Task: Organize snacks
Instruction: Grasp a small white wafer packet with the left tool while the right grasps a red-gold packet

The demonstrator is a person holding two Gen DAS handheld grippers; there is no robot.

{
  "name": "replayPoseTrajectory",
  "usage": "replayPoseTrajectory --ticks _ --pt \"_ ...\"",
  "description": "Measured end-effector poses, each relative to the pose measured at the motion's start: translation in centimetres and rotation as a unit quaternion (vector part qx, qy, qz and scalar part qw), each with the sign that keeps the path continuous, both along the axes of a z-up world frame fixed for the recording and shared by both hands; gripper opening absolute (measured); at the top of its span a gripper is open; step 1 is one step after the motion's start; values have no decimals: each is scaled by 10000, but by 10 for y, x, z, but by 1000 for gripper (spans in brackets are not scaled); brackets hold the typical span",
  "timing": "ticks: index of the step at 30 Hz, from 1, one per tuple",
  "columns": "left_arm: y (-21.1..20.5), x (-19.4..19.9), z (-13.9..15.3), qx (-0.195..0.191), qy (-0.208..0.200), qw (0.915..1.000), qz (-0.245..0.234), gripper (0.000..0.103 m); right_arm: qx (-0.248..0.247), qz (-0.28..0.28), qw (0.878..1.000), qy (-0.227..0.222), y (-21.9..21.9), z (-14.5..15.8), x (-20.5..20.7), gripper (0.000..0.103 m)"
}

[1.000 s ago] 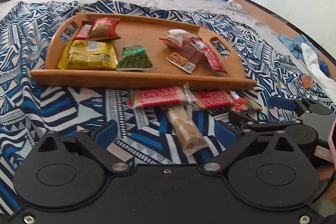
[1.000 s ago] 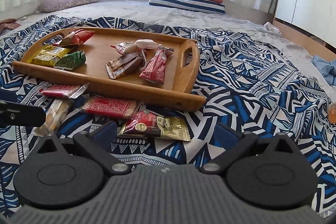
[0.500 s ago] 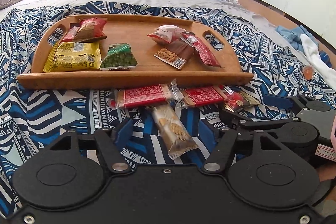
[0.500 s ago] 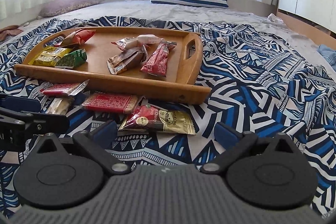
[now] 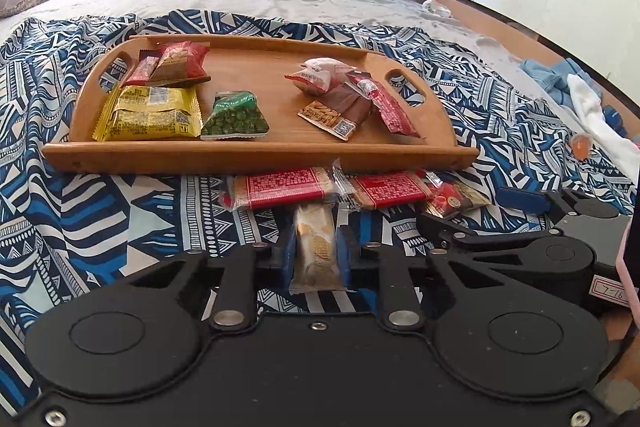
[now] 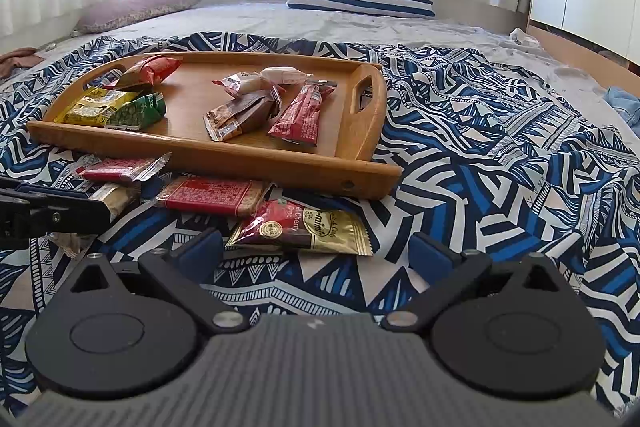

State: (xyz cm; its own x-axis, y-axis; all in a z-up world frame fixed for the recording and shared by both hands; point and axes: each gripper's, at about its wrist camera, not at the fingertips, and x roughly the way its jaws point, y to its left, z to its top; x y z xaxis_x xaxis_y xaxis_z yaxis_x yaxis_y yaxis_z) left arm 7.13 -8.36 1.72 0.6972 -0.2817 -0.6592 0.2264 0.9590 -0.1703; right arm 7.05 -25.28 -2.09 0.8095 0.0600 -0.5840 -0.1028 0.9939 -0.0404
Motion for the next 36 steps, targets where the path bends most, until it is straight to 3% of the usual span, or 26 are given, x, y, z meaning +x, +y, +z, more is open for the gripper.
replayPoseTrajectory --ticks 11,23,29,36 --pt "6 -5 6 27 -43 10000 -48 19 54 -31 9999 -141 0 14 -5 103" --pt "-1 -3 0 80 17 9999 -144 27 -224 -106 9995 175 10 12 12 103" --pt "-1 3 -4 14 125 9999 -41 21 -111 -33 9997 214 8 12 15 103" --pt "1 -2 1 -97 115 9997 -203 21 -204 43 9996 171 12 14 9 83"
